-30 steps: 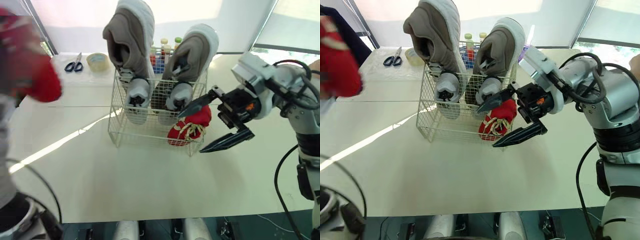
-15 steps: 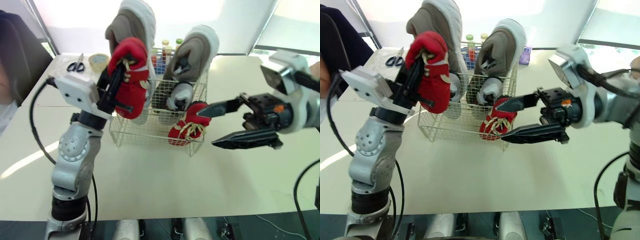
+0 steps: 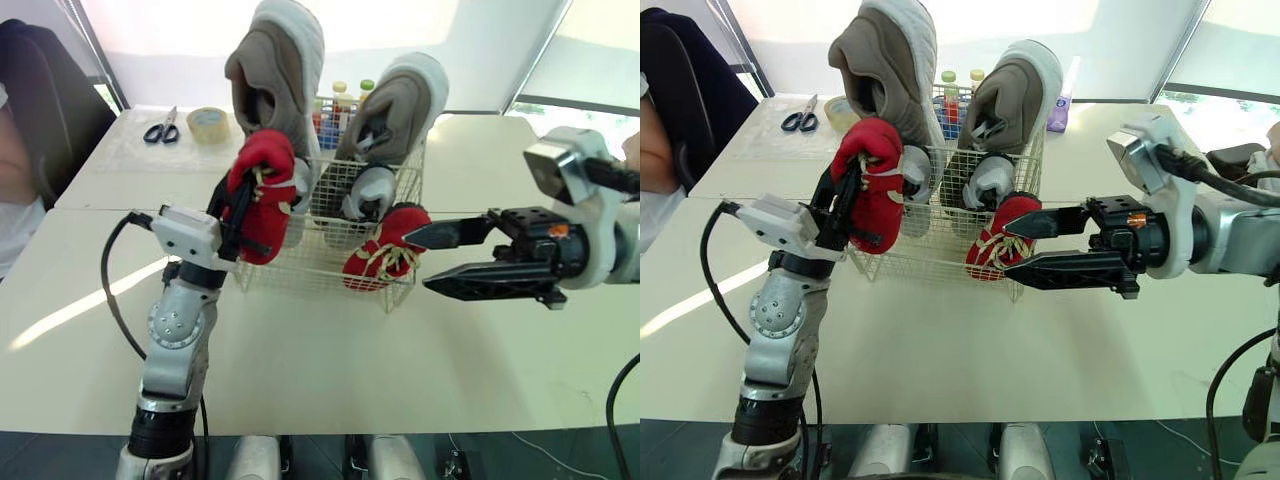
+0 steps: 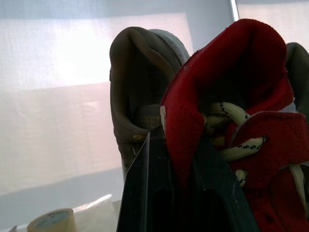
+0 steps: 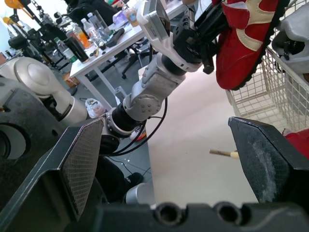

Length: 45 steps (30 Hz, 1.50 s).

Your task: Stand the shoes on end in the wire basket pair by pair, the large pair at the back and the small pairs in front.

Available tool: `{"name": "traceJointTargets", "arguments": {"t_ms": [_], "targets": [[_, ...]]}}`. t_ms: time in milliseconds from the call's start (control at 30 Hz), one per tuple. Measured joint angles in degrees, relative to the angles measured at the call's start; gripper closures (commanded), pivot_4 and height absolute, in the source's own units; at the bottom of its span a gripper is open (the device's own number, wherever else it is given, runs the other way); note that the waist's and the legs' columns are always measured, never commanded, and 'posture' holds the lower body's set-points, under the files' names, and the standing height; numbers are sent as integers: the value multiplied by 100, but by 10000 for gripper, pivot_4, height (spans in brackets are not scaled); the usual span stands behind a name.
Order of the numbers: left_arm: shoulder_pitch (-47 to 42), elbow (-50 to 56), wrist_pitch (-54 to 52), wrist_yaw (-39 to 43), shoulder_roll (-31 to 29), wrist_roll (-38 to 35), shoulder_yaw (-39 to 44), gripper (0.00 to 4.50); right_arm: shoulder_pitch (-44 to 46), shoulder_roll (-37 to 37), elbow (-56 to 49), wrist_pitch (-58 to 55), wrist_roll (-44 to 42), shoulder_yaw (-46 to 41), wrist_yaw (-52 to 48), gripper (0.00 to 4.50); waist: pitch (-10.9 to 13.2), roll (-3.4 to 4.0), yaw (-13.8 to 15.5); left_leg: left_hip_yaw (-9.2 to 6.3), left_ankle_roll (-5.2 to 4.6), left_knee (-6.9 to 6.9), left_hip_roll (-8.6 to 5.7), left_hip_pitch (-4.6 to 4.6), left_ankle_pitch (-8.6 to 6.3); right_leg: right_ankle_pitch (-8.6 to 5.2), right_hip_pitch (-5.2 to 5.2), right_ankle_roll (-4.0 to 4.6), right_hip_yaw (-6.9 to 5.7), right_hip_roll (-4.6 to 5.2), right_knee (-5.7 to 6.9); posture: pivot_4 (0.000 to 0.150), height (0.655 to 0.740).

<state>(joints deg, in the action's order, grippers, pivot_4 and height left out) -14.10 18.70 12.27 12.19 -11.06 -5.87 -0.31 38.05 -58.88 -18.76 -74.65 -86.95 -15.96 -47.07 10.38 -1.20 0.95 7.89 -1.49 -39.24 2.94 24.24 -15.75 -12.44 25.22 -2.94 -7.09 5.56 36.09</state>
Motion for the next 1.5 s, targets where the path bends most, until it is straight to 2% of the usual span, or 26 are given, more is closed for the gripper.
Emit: {"name": "traceJointTargets", "arguments": {"t_ms": [433, 567, 833, 967, 1200, 1300, 1500], "targets": [[-6, -660, 901, -22, 265, 317, -101, 44669, 27, 102, 41, 92, -271, 163, 300, 0, -8, 5, -10, 0, -6, 0, 0, 0, -3, 6, 0, -10, 0, 2, -1, 1500, 7400], [64, -942, 1250, -77, 267, 347, -75, 44669, 0, 110, 28, 135, -390, 167, 429, 0, -57, 46, -11, 2, -9, 0, 0, -4, -6, 6, -2, -11, 0, 2, -2, 1500, 7400], [-446, -1809, 1808, -304, 319, 775, -89, 44669, -61, 268, 20, 270, -404, 284, 597, 0, -75, 56, 6, 1, -10, -1, 0, -9, -6, 5, -9, -11, -3, 2, -2, 1500, 7400], [-475, -1673, 1624, -394, 414, 789, -97, 44669, -89, 276, 9, 307, -399, 313, 619, 0, -74, 55, 17, -2, -10, -2, 0, -4, -5, 5, -7, -11, -1, 2, -2, 1500, 7400], [-359, -644, 751, -392, 450, 664, -100, 44669, -222, 275, -16, 428, -385, 311, 615, 0, -73, 53, -8, -2, -10, -4, 0, 5, -5, 5, 1, -11, -2, 1, -2, 1500, 7400], [-171, -740, 840, -395, 448, 703, -110, 44669, -224, 299, -16, 496, -355, 311, 611, 0, -73, 53, -13, -2, -10, -3, 1, 3, -5, 5, 1, -11, -3, 0, -1, 1500, 7400], [25, -1571, 1655, -496, 459, 868, -122, 44669, -221, 378, -12, 576, -319, 314, 603, 0, -75, 55, -10, -2, -10, -3, 1, 1, -5, 5, -1, -11, -7, 2, -2, 1500, 7400]]}}
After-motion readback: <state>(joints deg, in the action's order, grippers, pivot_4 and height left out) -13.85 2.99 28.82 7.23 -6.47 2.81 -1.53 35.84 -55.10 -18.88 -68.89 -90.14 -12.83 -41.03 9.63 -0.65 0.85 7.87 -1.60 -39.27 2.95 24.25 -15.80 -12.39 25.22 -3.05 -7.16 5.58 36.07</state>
